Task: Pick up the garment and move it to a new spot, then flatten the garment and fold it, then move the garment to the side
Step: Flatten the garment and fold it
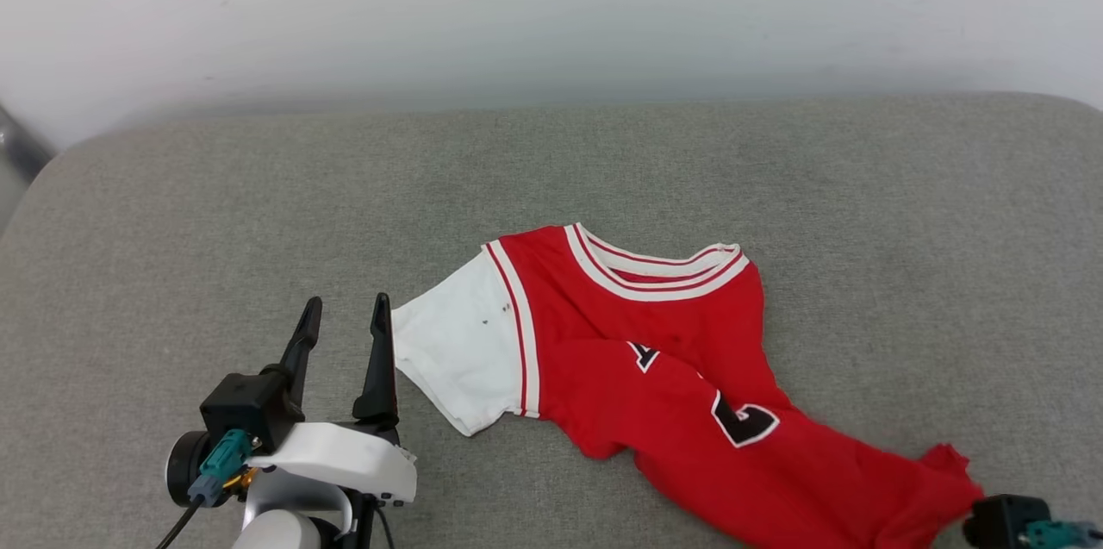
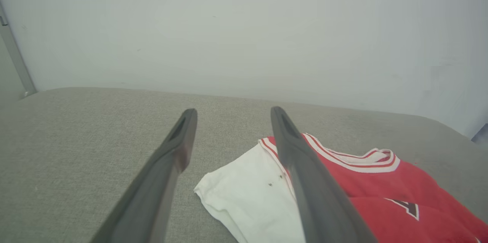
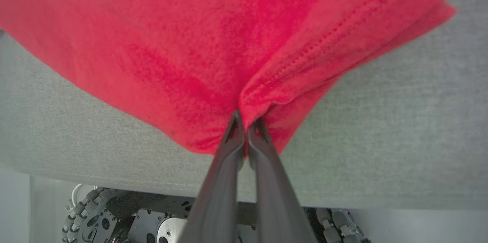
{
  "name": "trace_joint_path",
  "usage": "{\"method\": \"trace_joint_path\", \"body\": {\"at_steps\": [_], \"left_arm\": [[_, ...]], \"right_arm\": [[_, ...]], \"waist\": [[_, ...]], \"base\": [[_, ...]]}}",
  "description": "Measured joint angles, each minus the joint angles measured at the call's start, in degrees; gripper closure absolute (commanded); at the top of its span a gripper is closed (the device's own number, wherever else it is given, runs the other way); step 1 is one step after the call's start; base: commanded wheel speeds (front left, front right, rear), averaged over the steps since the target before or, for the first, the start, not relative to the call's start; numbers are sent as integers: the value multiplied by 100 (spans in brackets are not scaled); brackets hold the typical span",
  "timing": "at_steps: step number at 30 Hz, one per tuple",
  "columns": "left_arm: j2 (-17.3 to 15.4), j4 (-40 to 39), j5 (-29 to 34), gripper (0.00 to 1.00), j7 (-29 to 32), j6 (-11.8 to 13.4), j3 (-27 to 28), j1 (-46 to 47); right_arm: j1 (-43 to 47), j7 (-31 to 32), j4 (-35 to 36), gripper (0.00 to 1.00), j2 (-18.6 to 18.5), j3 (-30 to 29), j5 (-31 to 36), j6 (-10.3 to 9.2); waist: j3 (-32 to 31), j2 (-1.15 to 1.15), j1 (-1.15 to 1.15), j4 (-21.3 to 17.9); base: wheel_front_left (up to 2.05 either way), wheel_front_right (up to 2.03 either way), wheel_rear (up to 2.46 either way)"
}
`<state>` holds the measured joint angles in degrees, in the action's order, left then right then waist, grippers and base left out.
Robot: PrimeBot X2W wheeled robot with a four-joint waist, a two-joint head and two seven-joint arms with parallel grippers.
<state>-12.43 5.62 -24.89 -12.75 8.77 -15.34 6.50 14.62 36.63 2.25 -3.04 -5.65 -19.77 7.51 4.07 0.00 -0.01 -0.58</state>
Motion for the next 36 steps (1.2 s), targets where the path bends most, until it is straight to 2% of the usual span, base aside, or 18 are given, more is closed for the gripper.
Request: {"method": "trace_joint_path", "body": {"at_steps": [1, 4, 7, 9, 12, 16, 22, 30, 36], "left_arm": [[-19, -5, 0, 0, 5, 12, 7, -11], [-66, -33, 0, 0, 32, 51, 24, -42], [-76, -67, -2, 0, 49, 49, 15, -57], [-79, -85, -9, 0, 49, 51, 11, -58], [-86, -125, 7, 0, 51, 57, -33, -49], [-87, -153, 84, 0, 58, 51, -126, 65], [-26, -152, 207, 0, 37, 31, -275, 310], [64, -47, 263, 0, -89, 22, -322, 507], [148, 44, 296, 0, -157, -19, -327, 609]], "right_arm": [[-2, -209, -30, 0, 2, -24, -20, 0], [-129, -956, 29, 0, 8, -248, -194, 0], [-470, -1683, 193, 0, 8, -694, -30, 0], [-791, -1923, 191, 0, 4, -990, 86, 0], [-1313, -1925, -3, 0, -1, -1213, 266, 0], [-2144, -1479, -420, 0, -144, -1133, 200, 0], [-3123, -187, -991, 0, -498, -466, -9, 0], [-3732, 1311, -1692, 0, -464, 277, -240, 0], [-3886, 1635, -2394, 0, -503, 335, -266, 0]], "waist": [[2, 0, 0, -15], [-10, 0, 0, -63], [-18, 0, 0, -73], [-2, 0, 0, -69], [36, 0, 0, -54], [142, 0, 1, 39], [394, 0, 1, 303], [736, 0, 2, 662], [905, 0, 2, 831]], "base": [[0, 0, 0], [0, 0, 0], [0, 0, 0], [0, 0, 0], [0, 0, 0], [0, 0, 0], [0, 0, 0], [0, 0, 0], [0, 0, 0]]}}
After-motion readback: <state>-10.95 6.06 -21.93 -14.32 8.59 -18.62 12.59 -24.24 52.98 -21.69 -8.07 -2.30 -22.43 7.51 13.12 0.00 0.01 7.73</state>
